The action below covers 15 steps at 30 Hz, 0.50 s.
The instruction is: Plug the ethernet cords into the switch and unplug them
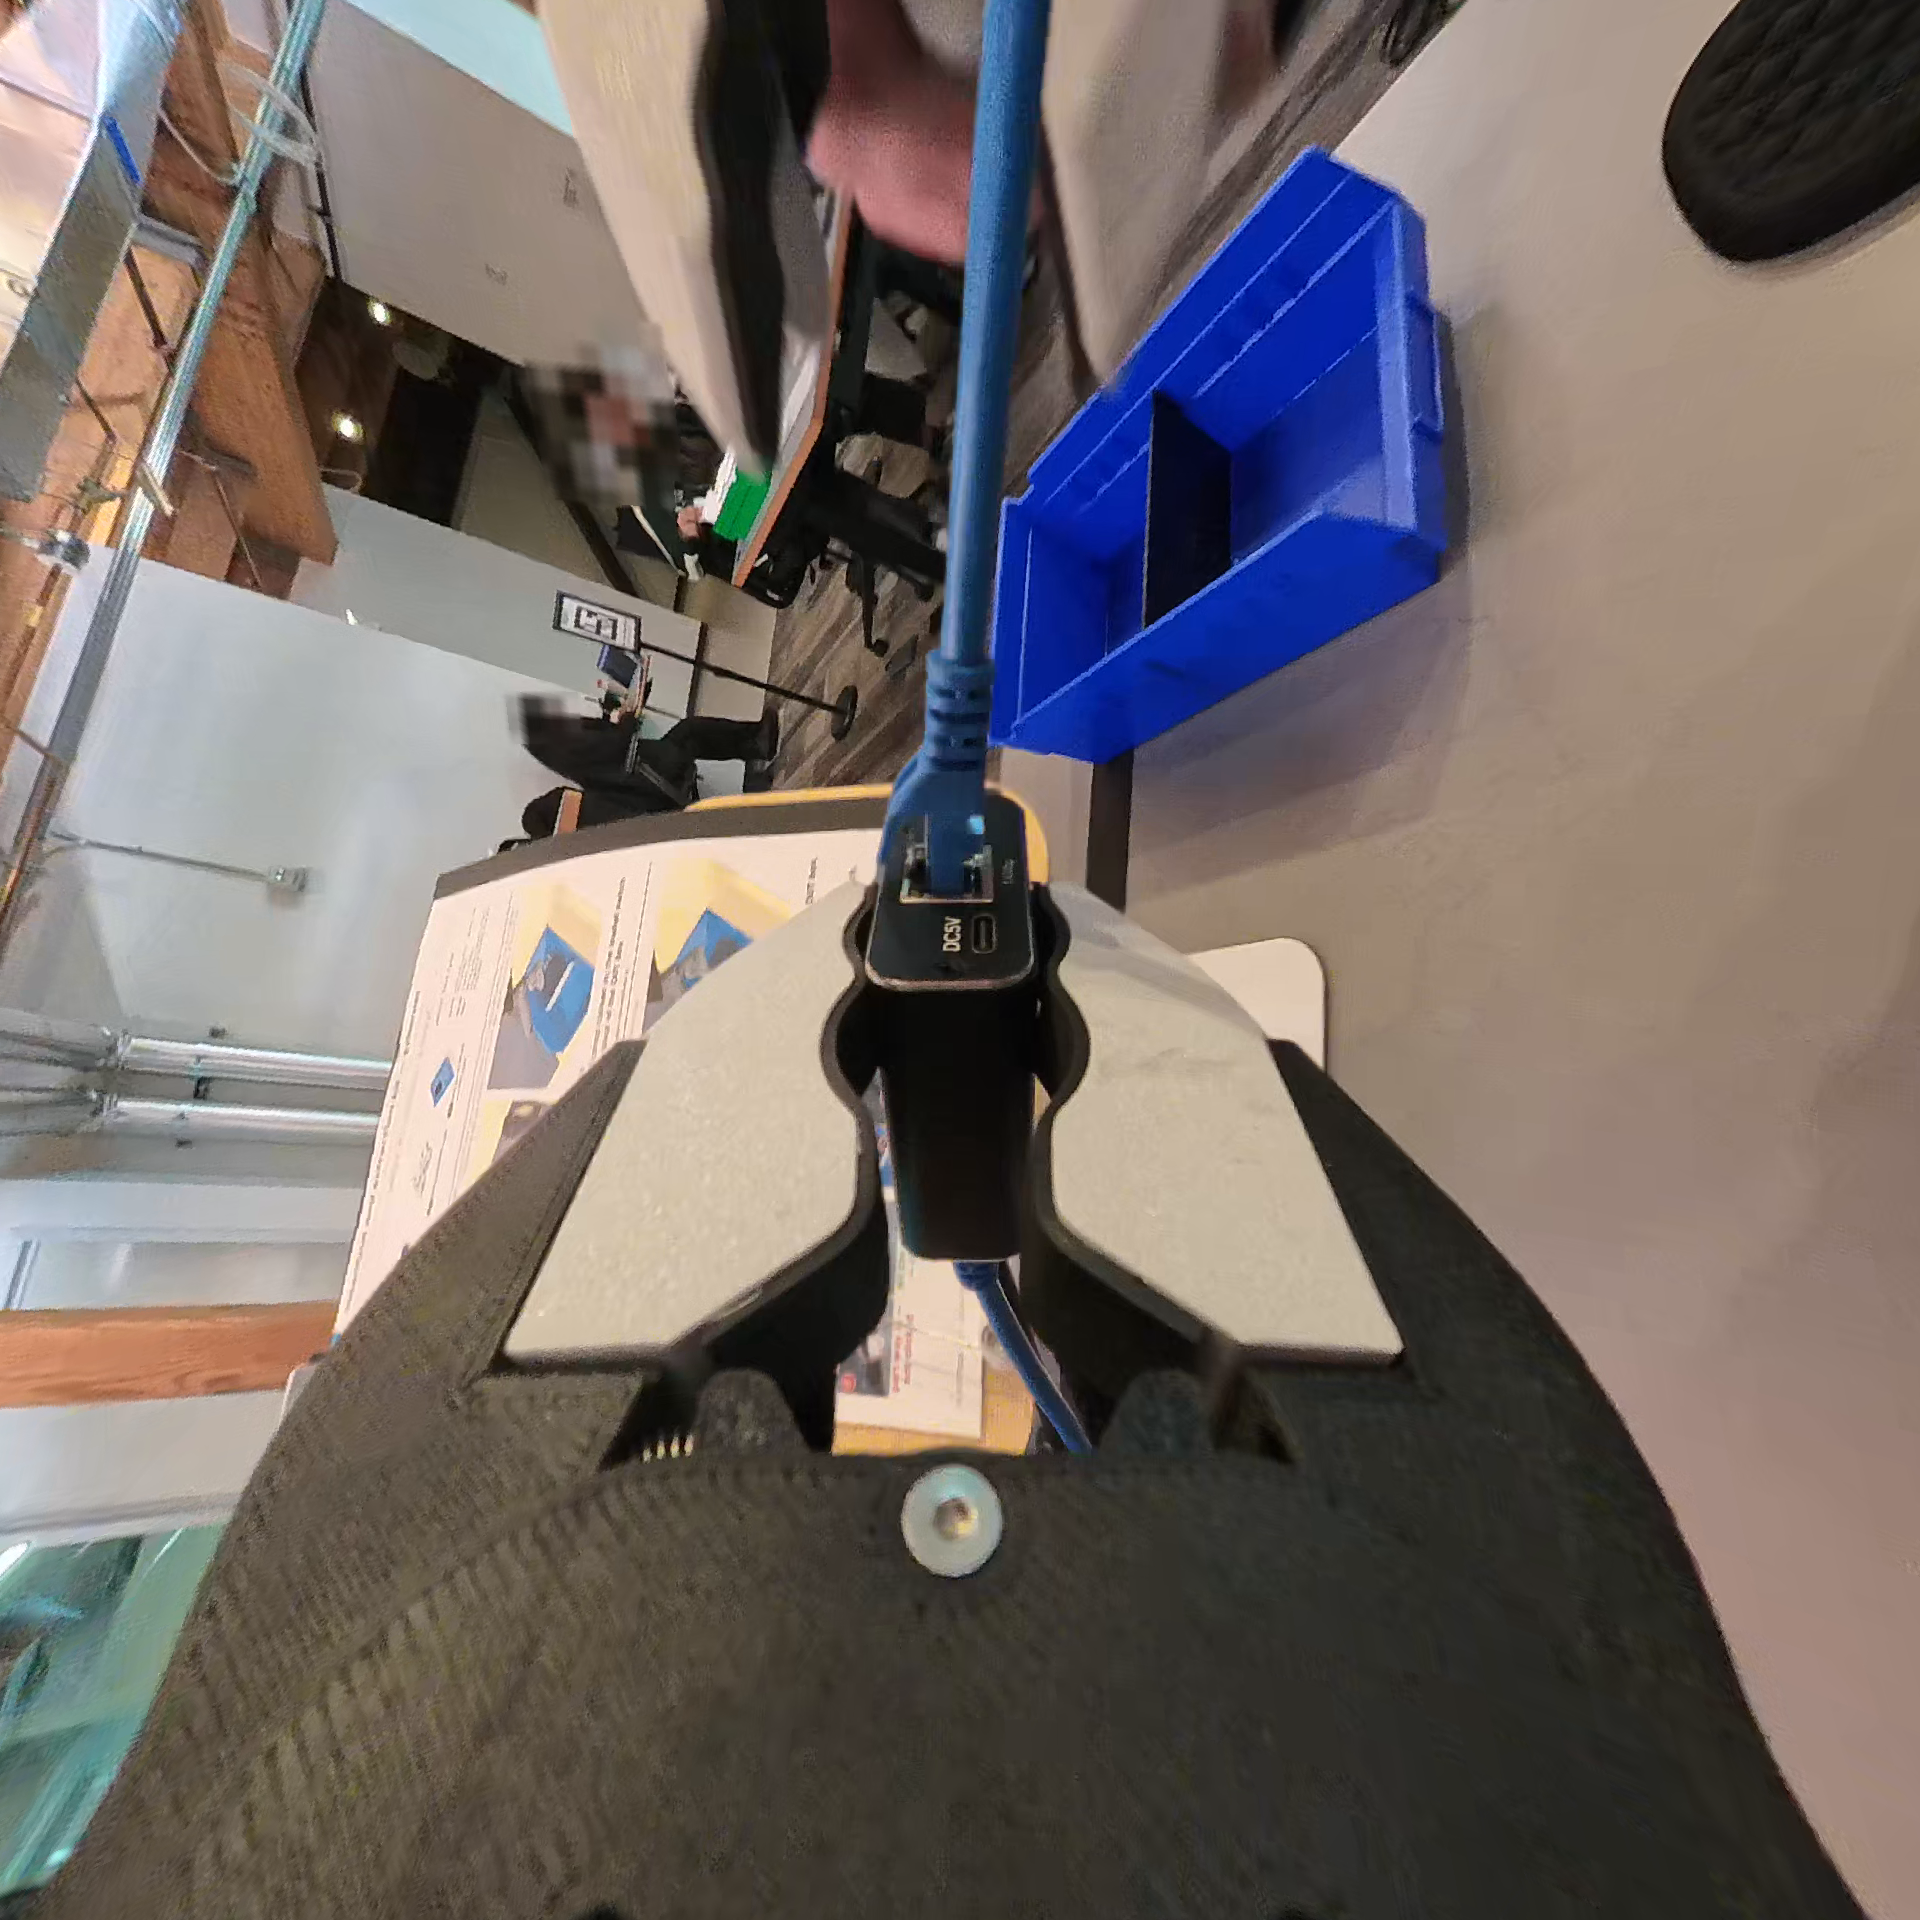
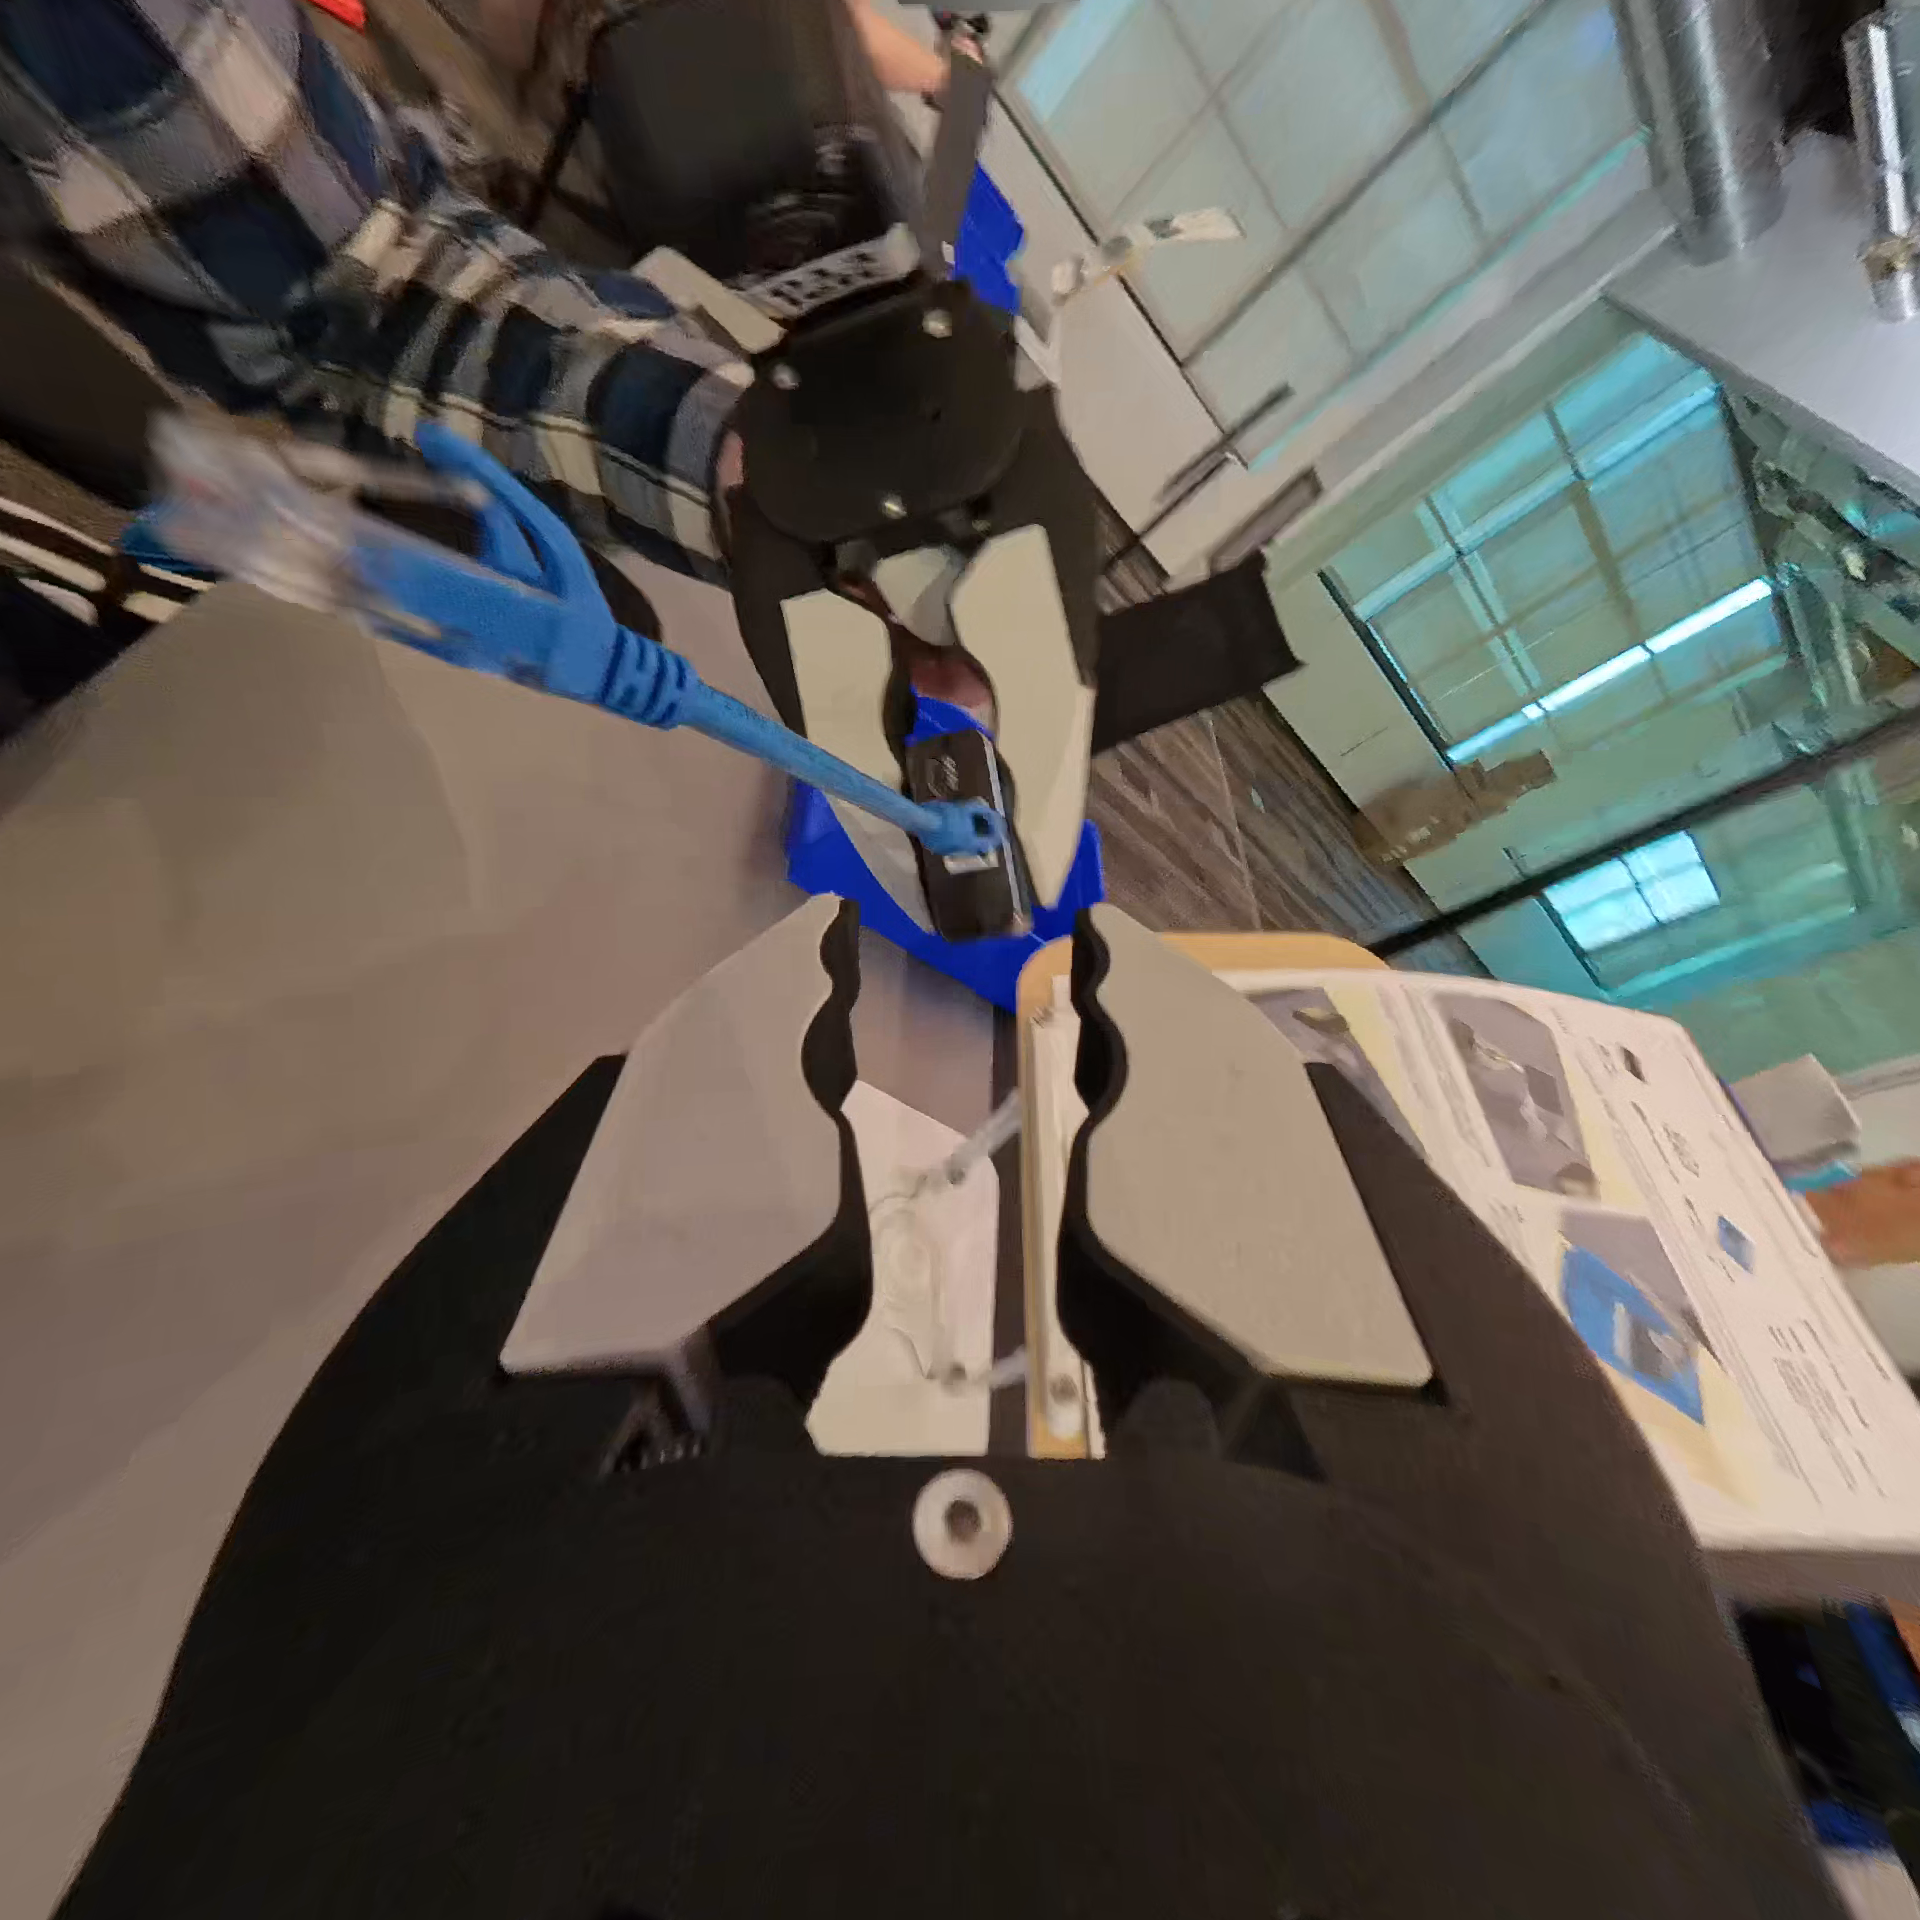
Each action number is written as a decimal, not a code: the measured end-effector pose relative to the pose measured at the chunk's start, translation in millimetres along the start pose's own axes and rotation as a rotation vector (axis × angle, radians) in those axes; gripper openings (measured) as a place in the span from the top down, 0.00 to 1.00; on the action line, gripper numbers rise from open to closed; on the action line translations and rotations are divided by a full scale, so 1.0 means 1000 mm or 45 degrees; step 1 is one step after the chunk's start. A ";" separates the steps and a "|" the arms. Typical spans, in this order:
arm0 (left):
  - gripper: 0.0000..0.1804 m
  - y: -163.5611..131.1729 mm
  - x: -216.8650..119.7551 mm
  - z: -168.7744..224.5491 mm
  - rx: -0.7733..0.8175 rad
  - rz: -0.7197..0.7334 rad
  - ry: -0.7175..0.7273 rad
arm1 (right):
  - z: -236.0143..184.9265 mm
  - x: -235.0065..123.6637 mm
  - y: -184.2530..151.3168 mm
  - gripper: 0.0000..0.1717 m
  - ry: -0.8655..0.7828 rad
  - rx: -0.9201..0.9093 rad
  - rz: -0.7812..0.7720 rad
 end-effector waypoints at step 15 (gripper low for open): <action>0.86 0.019 0.000 0.005 0.044 0.148 -0.058 | -0.013 0.033 0.003 0.83 0.159 0.001 0.047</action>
Point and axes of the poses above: each gripper's, where its closed fingertips meet, x out along the fingers, y out of its top, z = x × y across the jaws, the point moved 1 cm from there along -x, back along the fingers, and after that the axes turned 5 degrees about -y, right-handed, at the moved point
